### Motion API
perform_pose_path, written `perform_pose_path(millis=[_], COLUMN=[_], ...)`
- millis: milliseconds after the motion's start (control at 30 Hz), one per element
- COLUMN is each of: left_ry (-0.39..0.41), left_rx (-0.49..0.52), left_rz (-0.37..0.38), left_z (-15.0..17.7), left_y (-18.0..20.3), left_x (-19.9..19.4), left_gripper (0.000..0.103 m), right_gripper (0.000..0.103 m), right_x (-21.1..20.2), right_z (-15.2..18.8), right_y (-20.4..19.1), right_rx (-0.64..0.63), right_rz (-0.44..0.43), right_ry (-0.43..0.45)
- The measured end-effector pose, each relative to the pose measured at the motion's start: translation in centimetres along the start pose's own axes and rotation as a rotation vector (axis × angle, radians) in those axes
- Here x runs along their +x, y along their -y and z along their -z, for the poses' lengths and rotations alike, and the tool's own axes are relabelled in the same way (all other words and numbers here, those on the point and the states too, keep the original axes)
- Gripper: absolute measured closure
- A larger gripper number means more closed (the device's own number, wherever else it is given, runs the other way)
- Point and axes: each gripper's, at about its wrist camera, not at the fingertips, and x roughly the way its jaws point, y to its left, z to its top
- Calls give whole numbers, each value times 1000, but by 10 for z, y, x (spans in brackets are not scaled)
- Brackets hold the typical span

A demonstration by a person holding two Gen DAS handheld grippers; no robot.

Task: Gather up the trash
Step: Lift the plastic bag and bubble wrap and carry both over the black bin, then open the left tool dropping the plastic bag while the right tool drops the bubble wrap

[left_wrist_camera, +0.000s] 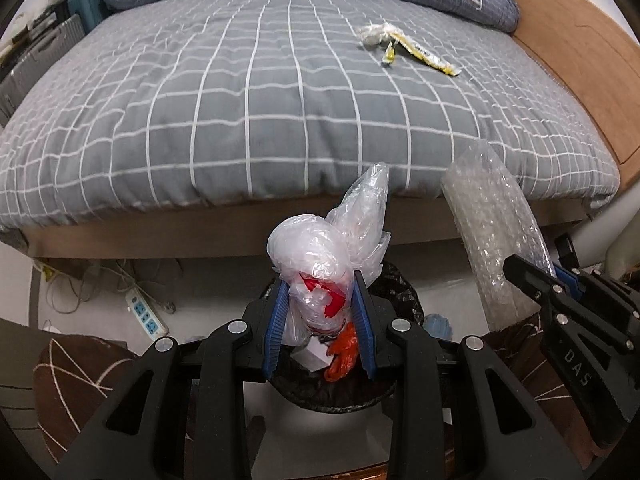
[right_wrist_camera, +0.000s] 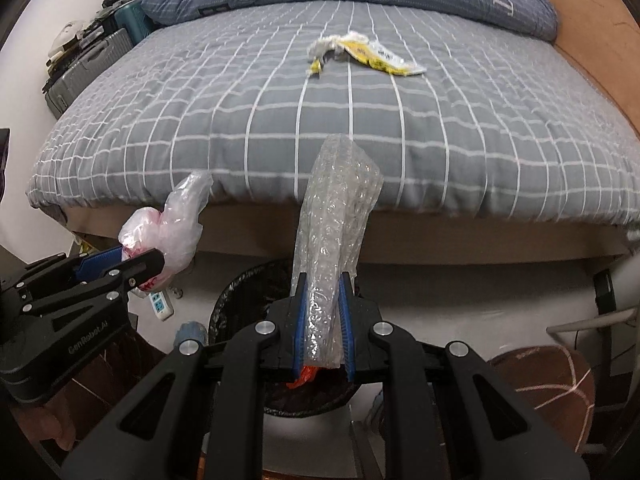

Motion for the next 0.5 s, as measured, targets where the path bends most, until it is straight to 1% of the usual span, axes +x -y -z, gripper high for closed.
perform_pose_path(millis=[333, 500], left_ry=[-59, -93], left_rx=[-7, -13], left_rz=[-16, -14], left_z=[16, 18], left_y=[-5, -6], left_x=[30, 47], left_gripper=[72, 72], right_gripper=[89, 89], right_x=[28, 46], right_z=[24, 31], right_y=[1, 6], right_rx=[14, 24], right_rz=[-7, 3], right_ry=[-68, -111])
